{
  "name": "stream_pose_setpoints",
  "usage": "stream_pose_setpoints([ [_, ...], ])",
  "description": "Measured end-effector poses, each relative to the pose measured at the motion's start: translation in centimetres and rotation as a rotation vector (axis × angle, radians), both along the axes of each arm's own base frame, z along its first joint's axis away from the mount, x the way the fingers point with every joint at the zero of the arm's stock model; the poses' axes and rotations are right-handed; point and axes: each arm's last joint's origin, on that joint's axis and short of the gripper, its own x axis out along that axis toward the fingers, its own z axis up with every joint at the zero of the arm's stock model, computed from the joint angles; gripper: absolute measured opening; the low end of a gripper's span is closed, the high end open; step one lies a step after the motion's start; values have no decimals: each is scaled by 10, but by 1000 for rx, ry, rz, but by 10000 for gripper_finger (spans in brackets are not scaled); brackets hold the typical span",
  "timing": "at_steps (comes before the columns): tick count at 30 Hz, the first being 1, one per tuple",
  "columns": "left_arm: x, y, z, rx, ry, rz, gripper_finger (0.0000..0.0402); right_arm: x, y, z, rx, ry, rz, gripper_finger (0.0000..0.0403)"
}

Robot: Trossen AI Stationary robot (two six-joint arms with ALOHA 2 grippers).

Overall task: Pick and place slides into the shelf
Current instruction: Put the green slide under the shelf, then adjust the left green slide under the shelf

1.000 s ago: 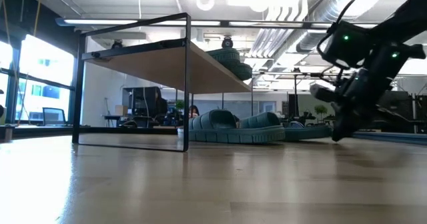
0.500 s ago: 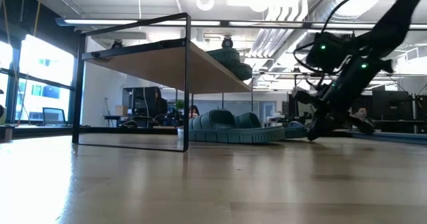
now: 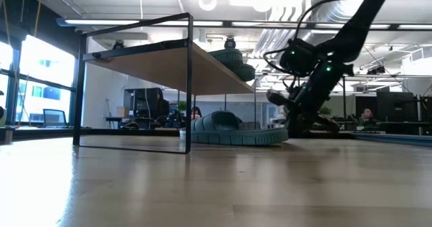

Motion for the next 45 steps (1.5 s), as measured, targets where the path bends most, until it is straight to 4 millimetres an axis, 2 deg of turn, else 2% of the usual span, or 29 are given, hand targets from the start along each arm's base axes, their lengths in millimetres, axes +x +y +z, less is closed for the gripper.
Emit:
stream_pose_setpoints([
  [7, 0, 0, 0, 0, 0, 0, 253, 15, -11, 4, -6, -22, 12, 0],
  [14, 0, 0, 0, -1, 1, 0, 253, 13, -9, 4, 17, -3, 45, 0],
  [17, 0, 0, 0, -5, 4, 0, 253, 11, -3, 13, 17, 1, 89, 0],
  [24, 1, 1, -2, -21, 19, 0, 253, -1, 31, 65, -77, -33, 225, 0],
  [29, 1, 1, -2, -27, 24, 0, 253, -3, 78, 88, -53, -96, 434, 0],
  [33, 1, 1, -2, -27, 24, 0, 253, 2, 121, 79, -68, -37, 550, 0],
  [37, 1, 1, -2, -27, 24, 0, 253, 6, 152, 67, -97, -2, 537, 0],
  [40, 1, 1, -2, -27, 24, 0, 253, 10, 161, 57, -84, 5, 517, 0],
  [45, 1, 0, -2, -27, 24, -1, 253, 23, 164, 29, -48, 53, 498, 0],
])
